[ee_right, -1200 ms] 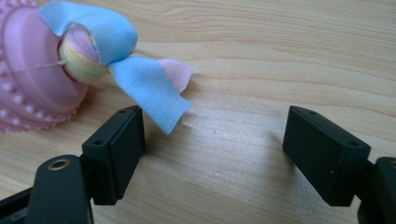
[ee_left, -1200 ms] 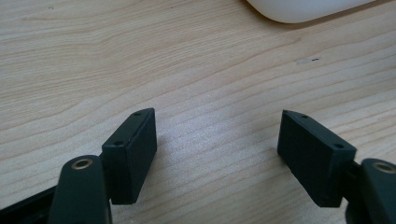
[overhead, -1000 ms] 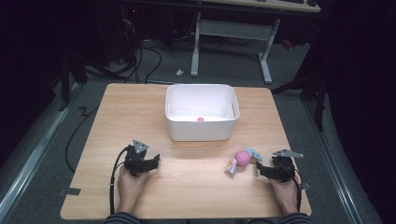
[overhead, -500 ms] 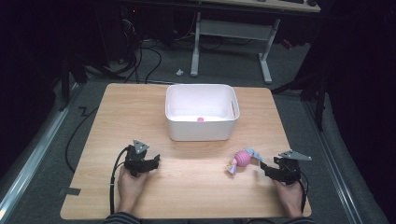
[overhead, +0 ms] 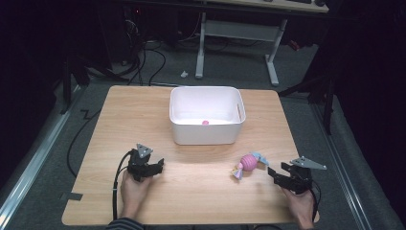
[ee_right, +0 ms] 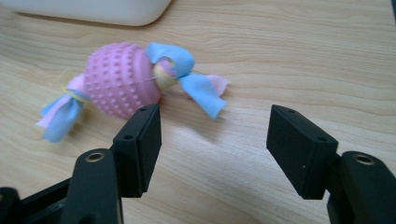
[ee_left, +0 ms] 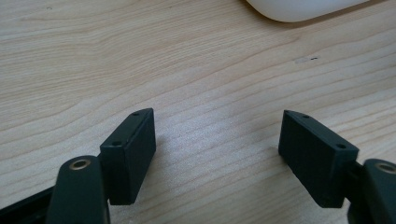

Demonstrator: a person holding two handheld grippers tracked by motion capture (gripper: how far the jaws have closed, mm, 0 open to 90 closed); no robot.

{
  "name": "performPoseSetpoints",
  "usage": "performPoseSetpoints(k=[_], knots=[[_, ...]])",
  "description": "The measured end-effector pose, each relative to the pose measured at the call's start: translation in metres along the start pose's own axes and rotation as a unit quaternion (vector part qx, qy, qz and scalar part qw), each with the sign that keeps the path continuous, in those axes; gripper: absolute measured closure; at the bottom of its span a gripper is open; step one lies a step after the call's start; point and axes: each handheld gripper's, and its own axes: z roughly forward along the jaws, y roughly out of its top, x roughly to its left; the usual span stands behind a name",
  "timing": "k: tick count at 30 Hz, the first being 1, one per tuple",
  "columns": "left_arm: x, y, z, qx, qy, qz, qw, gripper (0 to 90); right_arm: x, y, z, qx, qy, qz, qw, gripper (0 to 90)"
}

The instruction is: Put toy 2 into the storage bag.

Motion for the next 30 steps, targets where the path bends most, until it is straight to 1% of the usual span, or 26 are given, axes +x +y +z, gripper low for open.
performPoseSetpoints(k=[4,7,10,11,17,22,26,27,28,30], knots=[[0.000,0.000,0.000,-0.001,-0.002,-0.001,1.0000,27.4,0.008,0.002,-0.002,0.003,0.013,-0.011,0.9999,37.6],[0.000,0.000,0.000,-0.001,-0.002,-0.001,1.0000,27.3,0.013,0.003,0.002,0.009,0.026,-0.019,0.9994,38.3],[0.000,0.000,0.000,-0.001,-0.002,-0.001,1.0000,27.3,0.017,0.004,0.005,0.011,0.033,-0.022,0.9992,38.5],[0.000,0.000,0.000,-0.001,-0.002,-0.001,1.0000,27.2,0.018,0.004,0.005,0.010,0.033,-0.027,0.9990,38.5],[0.000,0.000,0.000,-0.001,-0.002,-0.001,1.0000,27.2,0.028,0.009,0.008,0.009,0.042,-0.037,0.9984,38.9],[0.001,0.000,0.000,-0.001,-0.005,-0.001,1.0000,26.6,0.038,0.016,0.014,0.010,0.053,-0.052,0.9972,39.2],[0.001,0.000,0.000,0.000,-0.006,-0.001,1.0000,26.4,0.044,0.021,0.018,0.012,0.060,-0.060,0.9963,39.2],[0.001,0.000,0.000,-0.001,-0.006,-0.001,1.0000,26.4,0.046,0.023,0.019,0.015,0.058,-0.060,0.9964,39.3],[0.001,0.000,0.000,-0.001,-0.006,-0.001,1.0000,26.3,0.047,0.024,0.020,0.016,0.054,-0.067,0.9962,39.3],[0.001,0.000,0.000,0.000,-0.007,-0.001,1.0000,26.0,0.048,0.026,0.023,0.020,0.056,-0.066,0.9960,39.1]])
